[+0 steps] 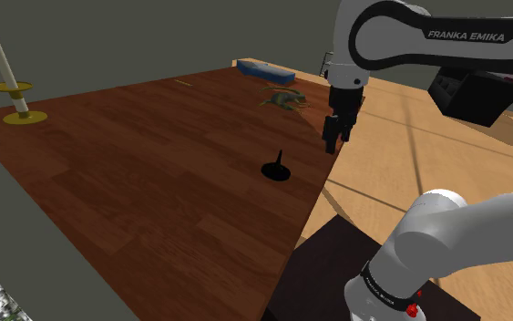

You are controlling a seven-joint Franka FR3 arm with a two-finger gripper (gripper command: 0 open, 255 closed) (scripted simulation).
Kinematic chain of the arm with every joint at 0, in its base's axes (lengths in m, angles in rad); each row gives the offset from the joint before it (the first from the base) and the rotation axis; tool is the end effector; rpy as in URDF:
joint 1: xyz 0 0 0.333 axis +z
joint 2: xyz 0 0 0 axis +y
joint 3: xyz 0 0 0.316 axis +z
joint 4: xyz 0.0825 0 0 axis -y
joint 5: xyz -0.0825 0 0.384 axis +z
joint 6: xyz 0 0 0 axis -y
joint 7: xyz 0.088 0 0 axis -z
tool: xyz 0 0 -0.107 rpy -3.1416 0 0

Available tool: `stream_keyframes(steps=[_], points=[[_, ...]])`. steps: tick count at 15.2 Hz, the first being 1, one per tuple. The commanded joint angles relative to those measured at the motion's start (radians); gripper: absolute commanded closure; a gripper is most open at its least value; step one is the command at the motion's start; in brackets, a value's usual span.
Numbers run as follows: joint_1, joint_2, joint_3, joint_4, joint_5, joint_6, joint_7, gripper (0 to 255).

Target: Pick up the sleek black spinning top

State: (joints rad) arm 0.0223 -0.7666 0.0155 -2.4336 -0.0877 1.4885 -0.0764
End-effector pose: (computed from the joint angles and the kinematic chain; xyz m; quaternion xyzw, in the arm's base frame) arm 0.2981 0.0023 0.5427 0.9933 0.0544 -0.0901 0.0473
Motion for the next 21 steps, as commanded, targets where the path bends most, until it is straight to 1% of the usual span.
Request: stream_keyframes(steps=[1,8,15,21], points=[[0.0,0.0,0.0,0.0,0.0,0.0,0.0,0],[0.017,0.251,0.121,0.151,0.135,0.001,0.23,0],[0.028,0.527,0.205,0.357,0.223,-0.003,0.446,0],[0.03,0.538,0.209,0.286,0.224,0.078,0.441,0]])
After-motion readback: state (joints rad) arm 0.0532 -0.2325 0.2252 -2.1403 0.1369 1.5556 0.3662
